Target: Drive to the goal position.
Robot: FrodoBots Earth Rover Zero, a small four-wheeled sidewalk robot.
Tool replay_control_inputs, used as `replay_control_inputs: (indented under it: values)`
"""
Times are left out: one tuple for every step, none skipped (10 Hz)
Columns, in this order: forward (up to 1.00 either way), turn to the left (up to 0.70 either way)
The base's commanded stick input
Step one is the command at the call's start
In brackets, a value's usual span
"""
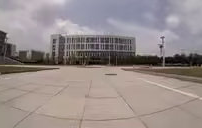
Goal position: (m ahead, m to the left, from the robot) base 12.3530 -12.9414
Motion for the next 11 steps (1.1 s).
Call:
replay_control_inputs:
  values:
    - [0.50, -0.02]
    - [0.50, -0.02]
    - [0.50, -0.02]
    - [0.50, -0.02]
    - [0.50, -0.02]
    - [0.50, -0.02]
    - [0.50, -0.02]
    - [0.50, -0.02]
    - [0.50, -0.02]
    - [0.50, -0.02]
    - [0.50, -0.02]
